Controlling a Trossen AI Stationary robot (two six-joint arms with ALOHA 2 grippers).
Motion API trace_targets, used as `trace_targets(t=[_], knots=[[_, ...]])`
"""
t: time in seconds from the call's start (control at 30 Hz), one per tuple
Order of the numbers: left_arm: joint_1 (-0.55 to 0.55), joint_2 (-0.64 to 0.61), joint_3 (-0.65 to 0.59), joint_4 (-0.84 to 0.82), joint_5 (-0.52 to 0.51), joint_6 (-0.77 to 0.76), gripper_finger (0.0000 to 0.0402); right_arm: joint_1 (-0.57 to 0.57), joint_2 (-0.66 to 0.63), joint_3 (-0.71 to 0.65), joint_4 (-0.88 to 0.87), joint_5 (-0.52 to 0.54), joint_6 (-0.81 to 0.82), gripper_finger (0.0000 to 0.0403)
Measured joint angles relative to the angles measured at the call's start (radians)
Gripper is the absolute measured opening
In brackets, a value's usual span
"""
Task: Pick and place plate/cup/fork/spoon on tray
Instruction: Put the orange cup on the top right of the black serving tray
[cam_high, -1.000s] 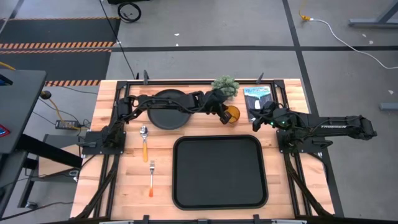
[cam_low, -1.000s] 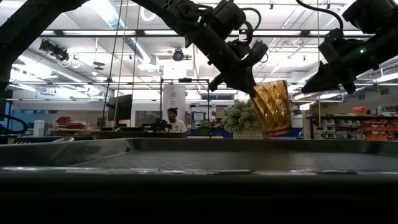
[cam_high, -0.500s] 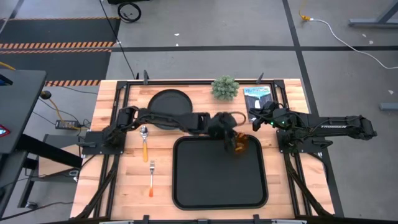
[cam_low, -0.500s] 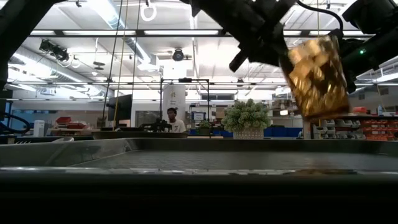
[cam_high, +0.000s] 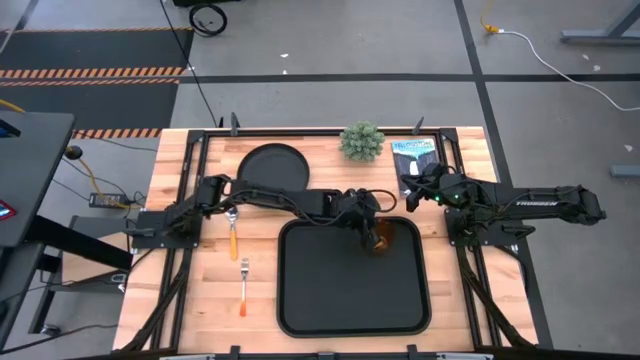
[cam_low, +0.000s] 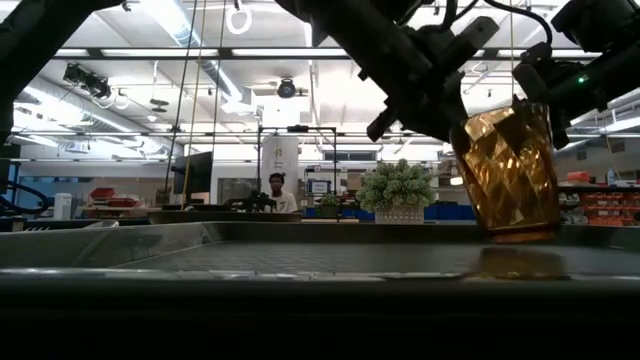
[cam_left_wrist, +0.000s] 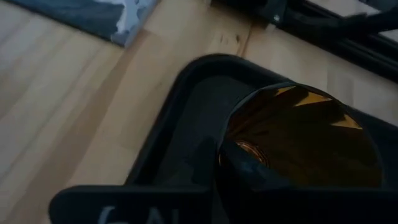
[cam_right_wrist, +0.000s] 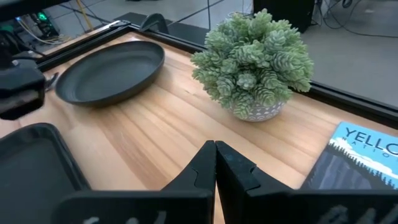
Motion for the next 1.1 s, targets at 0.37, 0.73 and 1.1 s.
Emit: trace_targets(t=[0.37, 0.73, 1.1], knots=[[-0.001, 0.000, 0.000, 0.022, -0.020, 0.027, 0.0091, 0.000, 0.000, 0.000, 0.006, 0.000, 0.000, 0.0016], [-0.029, -0.098, 0.003, 0.067, -0.029, 0.259, 0.0166, 0.000, 0.000, 0.000, 0.005, 0.000, 0.000, 0.0016], [-0.146, -0.073, 0.000, -0.308, -0.109, 0.243, 0.0145, 0.000, 0.002, 0.000, 0.018, 0.001, 0.000, 0.0016]])
